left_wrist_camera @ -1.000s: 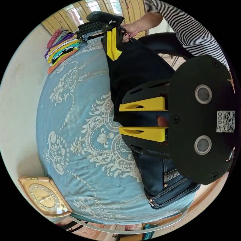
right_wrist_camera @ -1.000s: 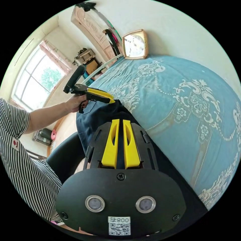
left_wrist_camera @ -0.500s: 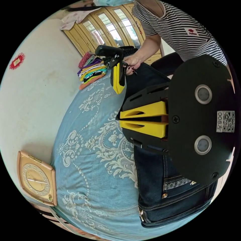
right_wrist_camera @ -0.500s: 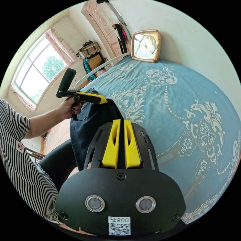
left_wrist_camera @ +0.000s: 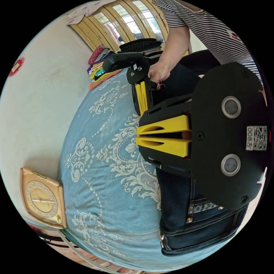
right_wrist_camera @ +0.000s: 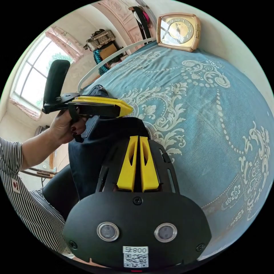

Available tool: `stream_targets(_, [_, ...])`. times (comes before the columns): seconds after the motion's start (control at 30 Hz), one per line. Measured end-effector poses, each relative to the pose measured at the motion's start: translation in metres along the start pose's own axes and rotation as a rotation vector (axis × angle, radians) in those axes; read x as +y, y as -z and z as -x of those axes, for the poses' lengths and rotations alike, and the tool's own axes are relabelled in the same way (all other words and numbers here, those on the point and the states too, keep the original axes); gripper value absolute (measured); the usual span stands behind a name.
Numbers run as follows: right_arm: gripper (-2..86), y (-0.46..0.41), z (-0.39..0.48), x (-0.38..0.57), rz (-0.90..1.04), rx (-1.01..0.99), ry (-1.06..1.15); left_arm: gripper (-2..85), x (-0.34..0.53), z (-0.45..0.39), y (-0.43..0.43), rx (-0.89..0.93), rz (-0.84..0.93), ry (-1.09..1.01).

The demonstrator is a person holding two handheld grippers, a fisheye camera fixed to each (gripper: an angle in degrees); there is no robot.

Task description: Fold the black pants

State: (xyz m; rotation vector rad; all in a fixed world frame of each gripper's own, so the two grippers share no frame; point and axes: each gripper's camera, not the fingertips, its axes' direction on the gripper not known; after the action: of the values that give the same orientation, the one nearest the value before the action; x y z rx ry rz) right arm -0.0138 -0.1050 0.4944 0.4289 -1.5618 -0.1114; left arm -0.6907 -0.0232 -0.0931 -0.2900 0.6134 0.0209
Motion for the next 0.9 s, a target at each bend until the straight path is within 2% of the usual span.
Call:
stream_targets(0.1, [0.5, -0.017, -0.012, 0.014, -0.004, -0.001, -0.009, 0.3, 0.007, 0.004, -0.009, -0.016, 0.13, -0.02])
stream_targets(0.23, [0.2, -0.022, -0.023, 0.032, 0.007, 0.035, -0.03, 0.2, 0.022, 0.011, 0.03, -0.021, 0.034, 0.032])
stream_targets(0.33, [0.1, 0.003, -0.012, 0.065, -0.053, 0.048, -0.01, 0.2, 0.054, 0.011, 0.077, -0.12, -0.027, 0.038])
stream_targets(0.4, [0.1, 0.011, 0.003, 0.092, -0.081, -0.005, 0.003, 0.2, 0.088, 0.02, 0.105, -0.22, -0.019, 0.116])
stream_targets(0.53, [0.1, -0.041, 0.055, 0.146, 0.062, -0.079, 0.052, 0.1, 0.138, 0.044, 0.12, -0.325, 0.073, 0.279])
stream_targets(0.6, [0.2, -0.082, 0.069, 0.165, 0.171, -0.084, 0.059, 0.1, 0.158, 0.051, 0.13, -0.259, -0.004, 0.306])
stream_targets(0.63, [0.2, -0.085, 0.072, 0.177, 0.117, -0.056, 0.034, 0.0, 0.159, 0.052, 0.133, -0.248, 0.006, 0.324])
stream_targets(0.77, [0.3, -0.094, 0.079, 0.188, 0.156, -0.015, 0.068, 0.1, 0.162, 0.049, 0.143, -0.314, 0.042, 0.291])
stream_targets(0.9, [0.2, -0.095, 0.061, 0.181, 0.184, -0.066, 0.019, 0.1, 0.162, 0.052, 0.157, -0.279, -0.02, 0.314])
